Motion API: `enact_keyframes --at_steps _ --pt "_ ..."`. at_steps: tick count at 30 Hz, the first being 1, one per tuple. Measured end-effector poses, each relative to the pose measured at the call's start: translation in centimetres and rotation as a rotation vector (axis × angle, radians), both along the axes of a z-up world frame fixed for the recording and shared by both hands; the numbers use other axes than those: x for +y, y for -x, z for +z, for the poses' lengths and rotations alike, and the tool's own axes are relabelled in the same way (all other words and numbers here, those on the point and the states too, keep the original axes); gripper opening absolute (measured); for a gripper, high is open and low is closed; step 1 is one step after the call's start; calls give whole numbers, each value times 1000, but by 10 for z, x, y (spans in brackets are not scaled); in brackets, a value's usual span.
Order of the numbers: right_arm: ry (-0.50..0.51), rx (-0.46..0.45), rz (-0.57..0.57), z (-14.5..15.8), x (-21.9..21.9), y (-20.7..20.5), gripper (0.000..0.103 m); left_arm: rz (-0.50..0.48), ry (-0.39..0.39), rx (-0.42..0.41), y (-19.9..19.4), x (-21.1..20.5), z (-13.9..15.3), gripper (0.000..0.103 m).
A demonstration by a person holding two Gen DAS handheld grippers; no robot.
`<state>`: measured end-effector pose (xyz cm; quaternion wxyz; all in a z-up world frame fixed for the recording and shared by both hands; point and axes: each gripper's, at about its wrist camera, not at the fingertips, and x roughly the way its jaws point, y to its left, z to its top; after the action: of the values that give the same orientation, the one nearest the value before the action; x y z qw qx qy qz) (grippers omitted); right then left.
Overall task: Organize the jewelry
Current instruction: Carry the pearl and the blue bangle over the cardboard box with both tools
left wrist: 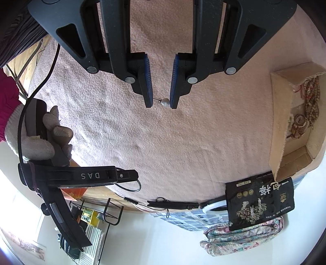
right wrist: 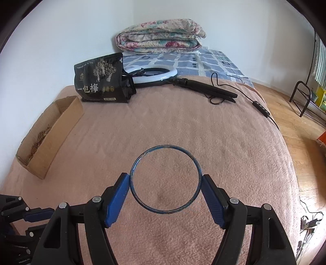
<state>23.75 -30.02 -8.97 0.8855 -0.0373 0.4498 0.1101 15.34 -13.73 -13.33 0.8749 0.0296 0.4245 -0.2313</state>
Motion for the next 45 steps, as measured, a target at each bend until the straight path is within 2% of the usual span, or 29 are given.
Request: enact_keyframes --at_steps 11,26,39,45 --pt "-54 -54 17 34 41 8 74 86 33 -52 0 51 27 16" --pt "-95 -92 107 55 128 1 74 239 50 -96 -10 139 57 16" --pt "-103 -93 169 52 199 -23 74 332 13 -123 -33 211 71 16" --pt "-104 -89 204 44 231 -36 74 357 12 -115 -42 231 66 16"
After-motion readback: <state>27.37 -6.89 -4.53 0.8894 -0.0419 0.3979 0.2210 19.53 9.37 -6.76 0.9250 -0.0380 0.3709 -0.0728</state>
